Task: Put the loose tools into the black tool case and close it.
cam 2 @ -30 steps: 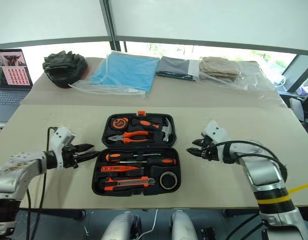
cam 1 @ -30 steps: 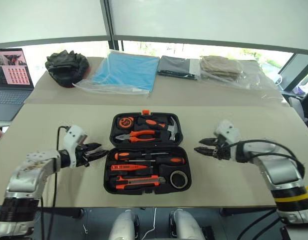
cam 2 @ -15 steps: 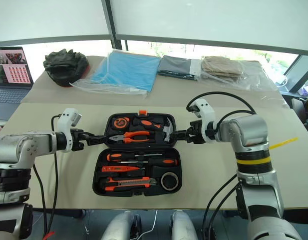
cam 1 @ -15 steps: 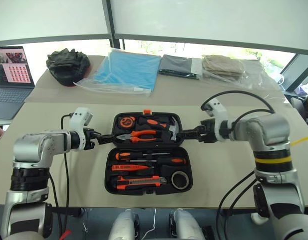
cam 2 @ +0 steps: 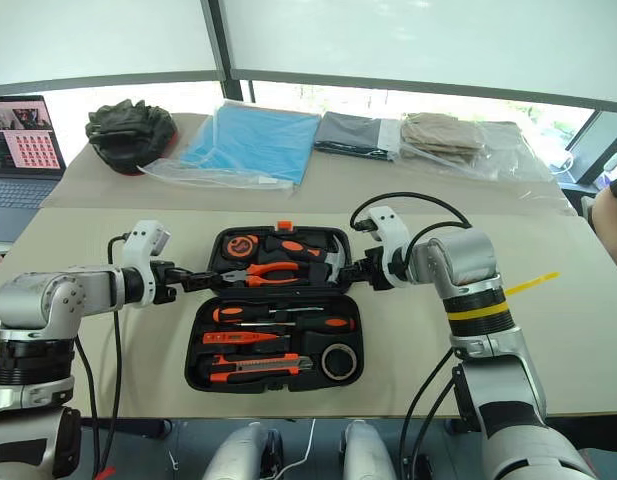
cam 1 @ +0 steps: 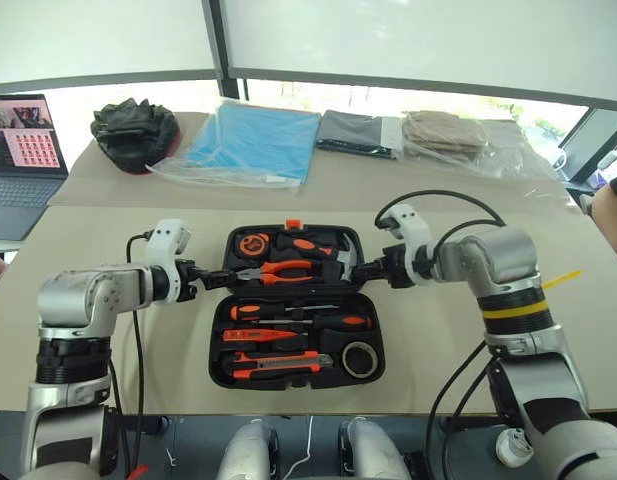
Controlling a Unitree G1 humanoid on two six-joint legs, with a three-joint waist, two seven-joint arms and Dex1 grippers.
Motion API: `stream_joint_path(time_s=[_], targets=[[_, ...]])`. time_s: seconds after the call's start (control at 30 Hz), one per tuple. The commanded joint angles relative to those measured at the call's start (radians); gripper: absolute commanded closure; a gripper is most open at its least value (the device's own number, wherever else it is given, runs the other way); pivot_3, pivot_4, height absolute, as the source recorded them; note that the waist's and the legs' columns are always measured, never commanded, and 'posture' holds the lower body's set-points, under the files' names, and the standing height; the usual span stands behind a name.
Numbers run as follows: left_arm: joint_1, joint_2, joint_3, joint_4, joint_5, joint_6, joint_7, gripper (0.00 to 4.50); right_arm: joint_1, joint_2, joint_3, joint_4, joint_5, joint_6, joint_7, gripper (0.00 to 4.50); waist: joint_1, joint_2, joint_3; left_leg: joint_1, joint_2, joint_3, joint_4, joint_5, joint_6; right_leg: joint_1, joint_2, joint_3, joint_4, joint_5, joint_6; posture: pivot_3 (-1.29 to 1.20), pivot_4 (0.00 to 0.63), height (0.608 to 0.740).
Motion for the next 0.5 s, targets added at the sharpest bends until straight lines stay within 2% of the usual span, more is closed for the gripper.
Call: stream_joint_path(time_s=[0.03, 0.07, 0.13, 0.3, 0.4, 0.5], targets=[[0.012, -0.026, -0.002, 0.008, -0.003, -0.003, 0.013, 1.50, -0.002, 0.002, -0.012, 0.042, -0.021, 0.001, -0.036, 4.15, 0.000, -0.001, -0.001, 0.003, 0.000, 0.000, 0.000, 0.000, 0.000, 0.003, 0.000, 0.000, 0.000, 0.000, 0.000, 0.00, 0.150, 0.740], [0.011, -0.039, 0.011, 0.014, -0.008, -0.011, 0.014, 1.89, -0.002, 0.011, -0.026, 0.052, -0.022, 0.005, -0.050, 4.49, 0.001, -0.001, -0.001, 0.006, 0.000, 0.000, 0.000, 0.000, 0.000, 0.006, 0.000, -0.001, -0.001, 0.000, 0.000, 0.00, 0.150, 0.740], [0.011, -0.061, 0.032, 0.025, -0.011, -0.034, 0.018, 2.62, -0.004, 0.021, -0.046, 0.057, -0.019, 0.004, -0.063, 4.50, 0.000, -0.002, -0.001, 0.010, 0.001, -0.001, 0.000, -0.001, 0.001, 0.011, 0.000, -0.001, -0.001, 0.000, 0.000, 0.00, 0.150, 0.740], [0.022, -0.086, 0.065, 0.018, -0.022, -0.108, 0.010, 4.34, 0.002, 0.041, -0.118, 0.021, 0.006, -0.043, -0.067, 4.50, 0.000, -0.002, -0.001, 0.010, 0.002, -0.001, 0.000, 0.001, 0.000, 0.010, 0.000, 0.000, -0.001, 0.000, -0.001, 0.00, 0.150, 0.740], [0.036, -0.103, 0.095, 0.006, -0.028, -0.252, -0.034, 4.46, 0.033, 0.018, -0.122, -0.065, 0.030, -0.138, -0.007, 4.50, 0.000, -0.002, -0.001, 0.010, 0.002, -0.001, 0.000, 0.001, 0.000, 0.010, 0.000, 0.000, 0.000, 0.001, -0.001, 0.00, 0.150, 0.740], [0.056, -0.121, 0.145, -0.026, -0.041, -0.440, -0.091, 4.46, 0.101, -0.020, -0.107, -0.169, 0.020, -0.366, 0.082, 4.50, 0.001, -0.002, 0.001, 0.005, 0.002, -0.001, 0.000, 0.001, 0.000, 0.006, 0.000, 0.000, -0.001, 0.001, -0.001, 0.00, 0.150, 0.740]])
